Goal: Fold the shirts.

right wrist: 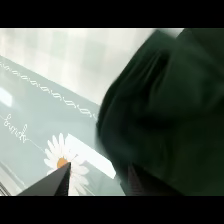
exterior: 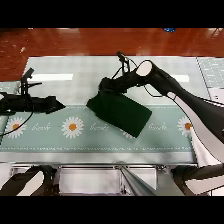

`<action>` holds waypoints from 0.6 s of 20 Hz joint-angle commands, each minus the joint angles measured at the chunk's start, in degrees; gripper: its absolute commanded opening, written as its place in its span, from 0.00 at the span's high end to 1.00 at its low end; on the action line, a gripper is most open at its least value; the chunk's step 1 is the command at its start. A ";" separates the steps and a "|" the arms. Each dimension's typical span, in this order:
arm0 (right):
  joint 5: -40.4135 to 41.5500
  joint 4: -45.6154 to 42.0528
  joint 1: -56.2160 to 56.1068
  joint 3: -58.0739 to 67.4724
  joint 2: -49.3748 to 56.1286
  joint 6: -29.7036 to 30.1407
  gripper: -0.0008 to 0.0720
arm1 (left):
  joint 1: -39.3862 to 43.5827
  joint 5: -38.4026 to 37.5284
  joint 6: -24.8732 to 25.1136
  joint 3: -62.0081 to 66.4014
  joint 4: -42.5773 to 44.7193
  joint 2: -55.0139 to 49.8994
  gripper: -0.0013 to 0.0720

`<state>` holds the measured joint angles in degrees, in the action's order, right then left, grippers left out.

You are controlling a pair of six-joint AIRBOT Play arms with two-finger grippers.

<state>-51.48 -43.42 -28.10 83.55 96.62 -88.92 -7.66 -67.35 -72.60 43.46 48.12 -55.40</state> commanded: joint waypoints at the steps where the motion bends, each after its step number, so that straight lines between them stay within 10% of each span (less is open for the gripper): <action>1: -3.43 1.05 1.49 1.03 0.52 0.07 0.42 | 1.95 3.89 0.13 -2.29 -0.90 0.37 0.96; 4: -14.95 -3.98 8.81 1.01 -7.91 0.07 0.42 | 1.81 5.79 0.11 -2.29 -1.27 0.37 0.96; 8: -24.63 -36.65 15.41 -4.72 -28.35 -9.20 0.42 | 1.64 5.90 0.11 -2.32 -1.27 0.37 0.96; 12: -12.35 -52.28 18.10 -38.49 -51.28 -34.12 0.42 | 1.68 5.64 0.13 -2.32 -1.27 0.37 0.96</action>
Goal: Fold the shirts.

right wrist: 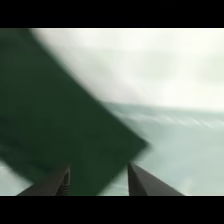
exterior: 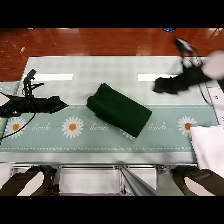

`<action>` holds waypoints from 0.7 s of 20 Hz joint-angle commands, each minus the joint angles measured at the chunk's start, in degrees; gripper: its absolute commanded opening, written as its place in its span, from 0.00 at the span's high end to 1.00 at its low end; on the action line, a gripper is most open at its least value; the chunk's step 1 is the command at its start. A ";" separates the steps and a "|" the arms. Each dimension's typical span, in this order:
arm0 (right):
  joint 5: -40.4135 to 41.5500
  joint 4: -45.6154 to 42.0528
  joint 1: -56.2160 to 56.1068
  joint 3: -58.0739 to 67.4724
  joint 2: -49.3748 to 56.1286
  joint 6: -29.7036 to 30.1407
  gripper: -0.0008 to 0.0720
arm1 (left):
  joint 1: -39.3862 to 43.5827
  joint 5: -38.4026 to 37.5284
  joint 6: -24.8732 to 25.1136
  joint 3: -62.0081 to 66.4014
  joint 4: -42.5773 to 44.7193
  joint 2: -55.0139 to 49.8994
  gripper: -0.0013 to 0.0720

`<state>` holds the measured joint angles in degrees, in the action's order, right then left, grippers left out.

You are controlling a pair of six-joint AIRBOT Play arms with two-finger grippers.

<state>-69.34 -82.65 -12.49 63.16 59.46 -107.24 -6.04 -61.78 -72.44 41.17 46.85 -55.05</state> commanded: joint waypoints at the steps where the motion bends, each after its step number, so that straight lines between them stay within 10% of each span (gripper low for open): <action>1: 9.86 -8.44 2.82 -25.64 -17.88 -17.97 0.42 | 0.13 0.04 -0.04 -0.02 0.00 0.02 0.96; 5: 23.96 14.91 2.73 -42.38 -20.46 -15.06 0.42 | 0.13 0.07 -0.02 -0.02 0.00 0.02 0.96; 14: 35.19 49.59 2.67 -42.71 0.59 15.23 0.42 | 0.13 0.72 -0.22 -0.02 0.02 0.00 0.96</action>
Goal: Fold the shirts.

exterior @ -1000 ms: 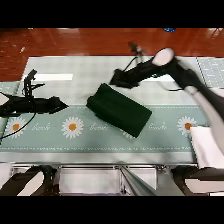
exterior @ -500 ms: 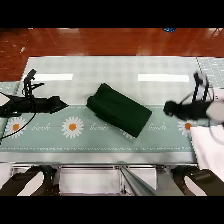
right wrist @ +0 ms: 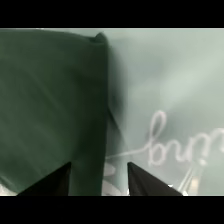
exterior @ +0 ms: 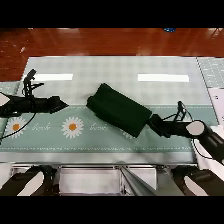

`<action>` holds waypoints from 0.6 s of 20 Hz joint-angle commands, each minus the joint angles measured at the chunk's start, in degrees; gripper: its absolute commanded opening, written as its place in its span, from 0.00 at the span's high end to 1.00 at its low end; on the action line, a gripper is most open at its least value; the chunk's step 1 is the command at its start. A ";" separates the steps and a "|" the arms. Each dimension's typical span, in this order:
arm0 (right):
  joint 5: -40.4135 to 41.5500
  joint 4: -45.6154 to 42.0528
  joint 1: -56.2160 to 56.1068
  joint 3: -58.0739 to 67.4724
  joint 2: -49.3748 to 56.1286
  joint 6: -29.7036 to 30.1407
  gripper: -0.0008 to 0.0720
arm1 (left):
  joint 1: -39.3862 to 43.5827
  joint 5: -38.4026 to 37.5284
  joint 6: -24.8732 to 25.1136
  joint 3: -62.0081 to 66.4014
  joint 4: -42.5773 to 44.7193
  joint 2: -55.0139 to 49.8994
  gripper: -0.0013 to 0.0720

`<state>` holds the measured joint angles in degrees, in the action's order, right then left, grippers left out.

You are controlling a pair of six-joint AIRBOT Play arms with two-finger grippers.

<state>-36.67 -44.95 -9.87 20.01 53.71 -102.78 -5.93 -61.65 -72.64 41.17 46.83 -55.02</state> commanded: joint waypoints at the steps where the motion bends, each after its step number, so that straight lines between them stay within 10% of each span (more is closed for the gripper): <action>1: 1.53 11.87 0.04 2.21 9.31 11.65 0.42 | 0.02 0.85 -0.02 -0.02 0.04 -0.02 0.96; 4: -1.70 14.10 -1.42 8.83 17.75 15.56 0.47 | 0.02 1.22 -0.02 -0.02 0.04 -0.02 0.96; 7: -4.28 19.50 -4.92 17.59 23.45 24.68 0.95 | 0.02 1.22 -0.02 -0.02 0.04 -0.02 0.96; 12: -8.33 16.65 -6.73 38.91 27.78 24.48 0.96 | 0.02 1.25 0.00 -0.02 0.04 -0.04 0.96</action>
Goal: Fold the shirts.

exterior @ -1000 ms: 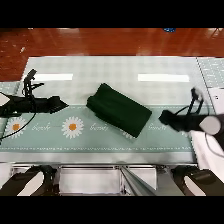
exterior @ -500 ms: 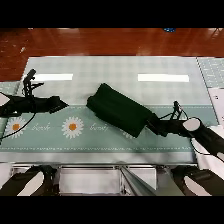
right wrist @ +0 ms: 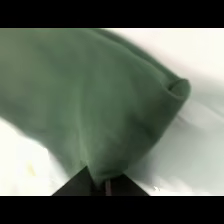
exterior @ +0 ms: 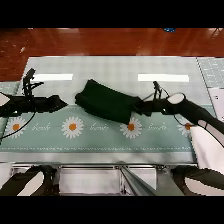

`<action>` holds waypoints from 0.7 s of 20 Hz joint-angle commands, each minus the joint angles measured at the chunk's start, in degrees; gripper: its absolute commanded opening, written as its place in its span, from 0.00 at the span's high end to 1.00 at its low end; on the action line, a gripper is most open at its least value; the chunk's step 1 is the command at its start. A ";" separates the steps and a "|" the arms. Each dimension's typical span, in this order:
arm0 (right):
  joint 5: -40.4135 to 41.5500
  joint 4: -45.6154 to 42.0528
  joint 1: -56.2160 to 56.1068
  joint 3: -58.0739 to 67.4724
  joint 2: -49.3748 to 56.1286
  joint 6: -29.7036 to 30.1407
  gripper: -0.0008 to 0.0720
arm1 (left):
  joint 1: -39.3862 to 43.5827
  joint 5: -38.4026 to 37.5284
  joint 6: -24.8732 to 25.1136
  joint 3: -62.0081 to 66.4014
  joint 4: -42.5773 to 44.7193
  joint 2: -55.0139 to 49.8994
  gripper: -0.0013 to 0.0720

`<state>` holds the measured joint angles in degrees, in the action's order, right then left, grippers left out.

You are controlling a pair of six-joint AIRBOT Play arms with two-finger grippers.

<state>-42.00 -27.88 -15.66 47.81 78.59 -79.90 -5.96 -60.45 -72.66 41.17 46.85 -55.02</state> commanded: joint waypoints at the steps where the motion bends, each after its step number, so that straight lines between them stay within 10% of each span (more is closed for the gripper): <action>1: -4.02 -3.85 -0.94 17.00 3.85 -0.83 0.96 | 0.04 0.04 0.00 -0.02 0.02 -0.04 0.96; 14: -36.35 -23.58 22.32 60.35 5.07 -16.50 0.96 | -0.46 -0.13 1.31 -0.02 0.09 0.09 0.96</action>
<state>-69.95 -49.71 -0.45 102.63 85.12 -93.97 -6.07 -60.60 -72.60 41.17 46.85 -55.02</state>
